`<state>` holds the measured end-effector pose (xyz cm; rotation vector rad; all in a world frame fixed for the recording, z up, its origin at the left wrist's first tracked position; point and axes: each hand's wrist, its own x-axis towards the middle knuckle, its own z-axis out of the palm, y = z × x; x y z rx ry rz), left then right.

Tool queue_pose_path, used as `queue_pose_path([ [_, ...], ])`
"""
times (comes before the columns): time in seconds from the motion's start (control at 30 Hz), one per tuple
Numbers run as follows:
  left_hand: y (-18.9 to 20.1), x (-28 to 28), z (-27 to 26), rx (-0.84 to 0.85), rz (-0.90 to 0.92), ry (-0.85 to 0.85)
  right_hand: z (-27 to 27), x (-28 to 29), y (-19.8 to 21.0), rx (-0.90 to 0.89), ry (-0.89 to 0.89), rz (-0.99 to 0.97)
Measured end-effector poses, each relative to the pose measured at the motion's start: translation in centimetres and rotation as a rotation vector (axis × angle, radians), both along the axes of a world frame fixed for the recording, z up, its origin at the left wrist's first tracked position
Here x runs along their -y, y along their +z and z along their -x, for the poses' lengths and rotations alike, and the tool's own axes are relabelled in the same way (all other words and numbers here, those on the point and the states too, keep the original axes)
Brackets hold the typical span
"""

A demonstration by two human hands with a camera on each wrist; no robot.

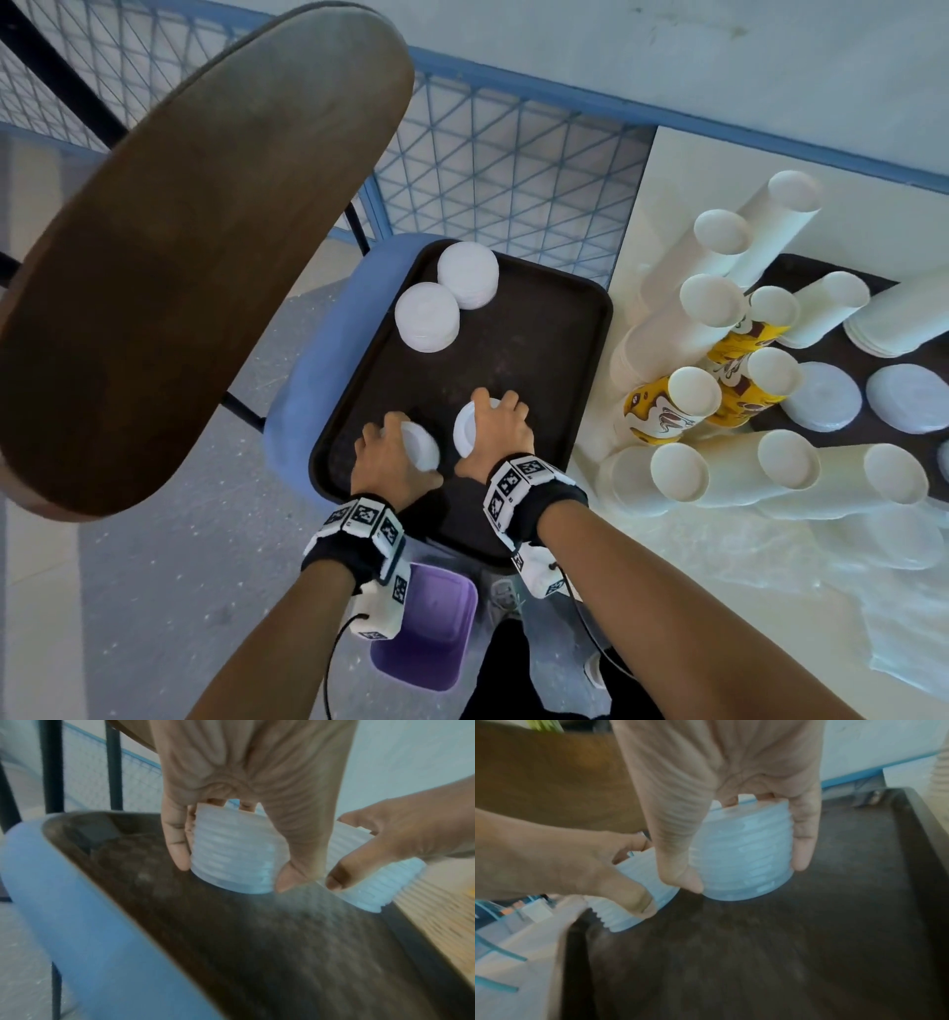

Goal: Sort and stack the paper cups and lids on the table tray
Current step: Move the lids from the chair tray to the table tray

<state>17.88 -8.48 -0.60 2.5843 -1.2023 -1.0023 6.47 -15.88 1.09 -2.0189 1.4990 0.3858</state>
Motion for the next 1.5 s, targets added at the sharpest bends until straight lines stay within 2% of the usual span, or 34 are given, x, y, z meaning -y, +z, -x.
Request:
queue_pose_path([
  [0.13, 3.9, 0.6, -1.8, 0.024, 0.186, 0.089, -0.9, 0.5, 4.1, 0.131, 0.007, 0.049],
  [0.33, 13.8, 4.8, -0.5, 0.054, 0.551, 0.11, 2.2, 3.1, 13.7, 0.344, 0.001, 0.221],
  [0.43, 17.9, 7.3, 1.7, 0.058, 0.681, 0.014, 7.3, 4.1, 18.5, 0.429, -0.025, 0.337],
  [0.5, 20.3, 8.6, 4.9, 0.036, 0.735, -0.068, 11.8, 4.6, 21.1, 0.432, -0.037, 0.42],
  [0.6, 23.5, 9.8, 11.5, 0.005, 0.762, -0.241, 19.6, 4.6, 23.8, 0.419, -0.099, 0.526],
  [0.7, 24.7, 9.9, 19.4, -0.083, 0.811, -0.385, 28.1, 4.0, 24.3, 0.354, -0.185, 0.582],
  [0.8, 24.0, 9.5, 26.9, -0.196, 0.816, -0.547, 36.5, 2.4, 22.9, 0.247, -0.247, 0.574],
  [0.87, 22.3, 8.8, 31.6, -0.25, 0.751, -0.644, 41.5, 1.0, 20.9, 0.186, -0.293, 0.513],
  [0.97, 17.8, 8.0, 37.9, -0.248, 0.656, -0.742, 47.6, -1.1, 16.4, 0.116, -0.363, 0.402],
  [1.07, 12.1, 6.9, 42.5, -0.195, 0.508, -0.783, 51.4, -3.4, 11.2, 0.097, -0.422, 0.263],
  [1.17, 6.9, 5.0, 45.5, -0.118, 0.356, -0.781, 53.0, -5.5, 6.6, 0.08, -0.461, 0.134],
  [1.27, 3.0, 2.9, 47.5, -0.081, 0.232, -0.701, 53.3, -6.9, 2.9, 0.092, -0.513, 0.052],
  [1.5, -0.7, 0.8, 50.2, 0.03, 0.125, -0.579, 51.9, -7.4, -1.3, 0.129, -0.587, 0.031],
])
